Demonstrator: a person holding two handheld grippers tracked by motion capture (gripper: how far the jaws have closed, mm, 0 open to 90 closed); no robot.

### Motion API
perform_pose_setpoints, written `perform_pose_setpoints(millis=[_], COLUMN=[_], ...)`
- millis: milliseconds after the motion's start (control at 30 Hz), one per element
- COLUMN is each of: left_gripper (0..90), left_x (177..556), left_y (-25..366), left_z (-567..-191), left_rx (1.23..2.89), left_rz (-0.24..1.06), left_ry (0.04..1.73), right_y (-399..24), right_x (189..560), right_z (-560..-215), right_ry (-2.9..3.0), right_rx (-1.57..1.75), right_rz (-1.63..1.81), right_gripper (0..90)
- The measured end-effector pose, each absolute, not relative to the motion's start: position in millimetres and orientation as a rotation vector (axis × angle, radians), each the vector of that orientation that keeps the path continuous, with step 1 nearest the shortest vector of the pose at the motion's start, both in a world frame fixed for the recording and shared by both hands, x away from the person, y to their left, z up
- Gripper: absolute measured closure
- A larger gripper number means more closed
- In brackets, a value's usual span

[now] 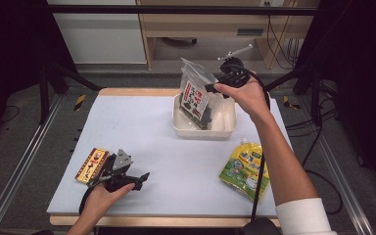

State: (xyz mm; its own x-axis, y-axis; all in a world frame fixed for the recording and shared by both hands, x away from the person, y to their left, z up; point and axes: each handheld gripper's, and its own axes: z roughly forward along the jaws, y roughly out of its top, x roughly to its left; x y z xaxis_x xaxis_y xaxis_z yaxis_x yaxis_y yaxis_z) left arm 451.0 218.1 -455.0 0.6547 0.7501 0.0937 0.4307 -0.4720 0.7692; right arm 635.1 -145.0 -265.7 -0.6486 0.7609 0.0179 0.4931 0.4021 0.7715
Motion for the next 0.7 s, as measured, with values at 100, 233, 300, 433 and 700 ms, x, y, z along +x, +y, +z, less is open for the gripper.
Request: perform_pose_setpoints(millis=[100, 233, 300, 433, 700], left_gripper=[8.1, 8.0, 8.0, 8.0, 8.0], left_x=[451, 451, 451, 451, 451], left_y=[219, 219, 219, 219, 219], left_z=[-455, -455, -455, -454, -455], left_rx=[2.122, 2.128, 2.129, 2.132, 2.133], left_rz=[0.554, 0.557, 0.559, 0.563, 0.567], left_ry=[0.916, 0.915, 0.914, 0.912, 0.921], right_y=[-149, -156, -165, -180, -209], right_x=[626, 615, 602, 583, 551], right_z=[-260, -257, -256, -256, -267], right_ry=[2.29, 2.256, 2.216, 2.154, 2.06], right_rx=[1.058, 1.045, 1.032, 1.013, 1.03], right_rz=[1.15, 1.174, 1.181, 1.208, 1.214], right_gripper=[29.5, 24.9, 22.3, 19.5, 14.2])
